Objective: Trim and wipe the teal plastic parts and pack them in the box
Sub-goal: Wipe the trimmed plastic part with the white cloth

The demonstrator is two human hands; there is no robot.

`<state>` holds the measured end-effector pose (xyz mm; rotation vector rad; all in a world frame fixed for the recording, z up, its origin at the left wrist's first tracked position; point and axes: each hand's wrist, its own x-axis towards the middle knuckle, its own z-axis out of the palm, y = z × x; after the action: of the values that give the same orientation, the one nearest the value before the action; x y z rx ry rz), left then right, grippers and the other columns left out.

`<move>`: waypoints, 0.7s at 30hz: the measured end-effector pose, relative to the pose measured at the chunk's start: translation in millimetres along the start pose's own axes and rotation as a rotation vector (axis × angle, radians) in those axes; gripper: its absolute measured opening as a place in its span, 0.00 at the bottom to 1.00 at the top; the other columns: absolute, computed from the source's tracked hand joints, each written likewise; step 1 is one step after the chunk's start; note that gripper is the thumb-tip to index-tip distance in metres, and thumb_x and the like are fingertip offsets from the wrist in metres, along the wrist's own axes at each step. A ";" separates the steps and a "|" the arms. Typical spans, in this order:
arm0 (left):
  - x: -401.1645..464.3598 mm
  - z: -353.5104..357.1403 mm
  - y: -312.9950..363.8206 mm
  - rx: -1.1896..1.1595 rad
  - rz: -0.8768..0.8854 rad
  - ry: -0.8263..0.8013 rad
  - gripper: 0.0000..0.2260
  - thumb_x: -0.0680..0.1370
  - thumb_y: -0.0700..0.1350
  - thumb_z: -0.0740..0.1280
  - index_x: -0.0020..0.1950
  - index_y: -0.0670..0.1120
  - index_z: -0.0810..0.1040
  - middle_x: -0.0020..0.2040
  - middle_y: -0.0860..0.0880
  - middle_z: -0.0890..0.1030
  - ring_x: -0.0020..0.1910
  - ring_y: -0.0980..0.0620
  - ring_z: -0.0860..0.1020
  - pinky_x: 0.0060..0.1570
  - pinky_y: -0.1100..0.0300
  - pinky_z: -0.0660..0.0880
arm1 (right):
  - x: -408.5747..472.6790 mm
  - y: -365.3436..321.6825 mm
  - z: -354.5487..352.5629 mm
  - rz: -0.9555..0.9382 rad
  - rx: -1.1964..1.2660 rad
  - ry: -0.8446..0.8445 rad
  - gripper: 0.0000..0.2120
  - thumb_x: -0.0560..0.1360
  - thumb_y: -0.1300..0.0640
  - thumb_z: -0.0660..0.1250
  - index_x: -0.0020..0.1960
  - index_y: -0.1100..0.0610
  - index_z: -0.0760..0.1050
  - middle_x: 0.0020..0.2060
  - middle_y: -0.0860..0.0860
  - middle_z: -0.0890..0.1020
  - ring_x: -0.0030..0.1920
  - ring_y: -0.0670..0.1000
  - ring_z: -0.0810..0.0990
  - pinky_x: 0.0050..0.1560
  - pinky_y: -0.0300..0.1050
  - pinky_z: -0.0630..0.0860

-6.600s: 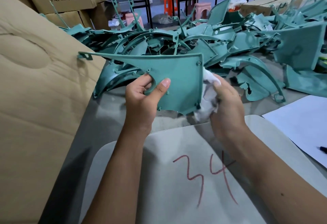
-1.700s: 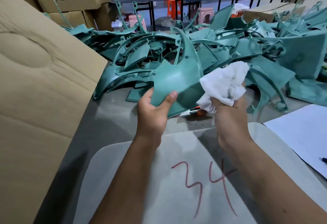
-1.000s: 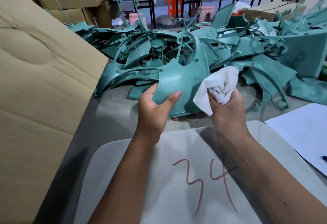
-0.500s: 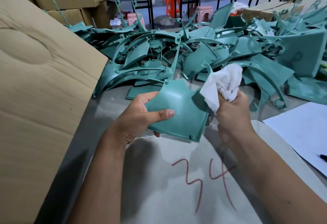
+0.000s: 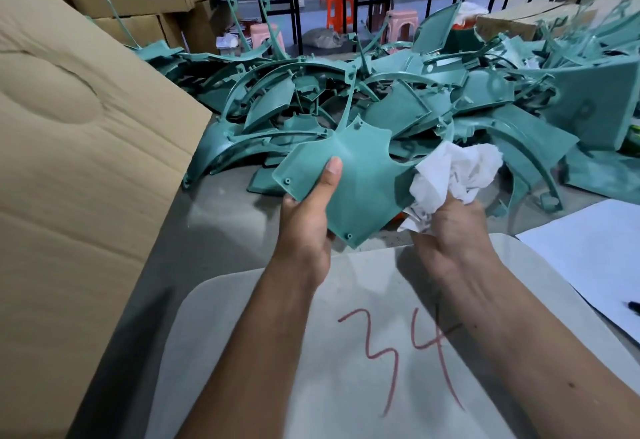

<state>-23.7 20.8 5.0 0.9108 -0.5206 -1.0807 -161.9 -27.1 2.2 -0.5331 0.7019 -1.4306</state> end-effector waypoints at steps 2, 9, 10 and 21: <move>0.5 -1.5 0.2 0.085 0.062 -0.031 0.15 0.71 0.50 0.75 0.56 0.51 0.83 0.58 0.49 0.86 0.57 0.48 0.85 0.57 0.45 0.81 | 1.5 -2.6 -0.5 0.000 -0.006 0.012 0.22 0.76 0.73 0.69 0.69 0.68 0.76 0.65 0.65 0.80 0.63 0.66 0.81 0.66 0.64 0.77; 9.6 -33.3 20.9 0.272 0.199 -0.150 0.14 0.71 0.52 0.77 0.56 0.58 0.85 0.60 0.49 0.85 0.61 0.46 0.83 0.62 0.43 0.78 | 8.1 -12.2 -7.8 -0.016 -0.071 0.052 0.14 0.75 0.75 0.69 0.51 0.59 0.81 0.44 0.53 0.86 0.38 0.48 0.83 0.35 0.39 0.80; 10.6 -39.4 24.7 0.278 0.189 -0.156 0.15 0.70 0.52 0.77 0.56 0.58 0.85 0.60 0.49 0.85 0.60 0.46 0.83 0.60 0.44 0.79 | 10.4 -15.1 -8.7 -0.019 -0.068 0.083 0.14 0.75 0.75 0.68 0.51 0.59 0.81 0.43 0.52 0.86 0.38 0.48 0.84 0.35 0.40 0.81; 8.6 -57.9 42.7 0.178 0.273 -0.045 0.17 0.75 0.46 0.72 0.63 0.51 0.79 0.62 0.49 0.84 0.62 0.47 0.82 0.57 0.46 0.81 | 20.3 -17.5 -16.0 0.017 -0.105 0.020 0.07 0.80 0.67 0.68 0.55 0.58 0.76 0.35 0.51 0.81 0.30 0.46 0.76 0.31 0.38 0.76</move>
<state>45.5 42.0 8.5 0.9402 -0.7646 -0.8180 -185.5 -47.5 1.2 -0.5940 0.7993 -1.3902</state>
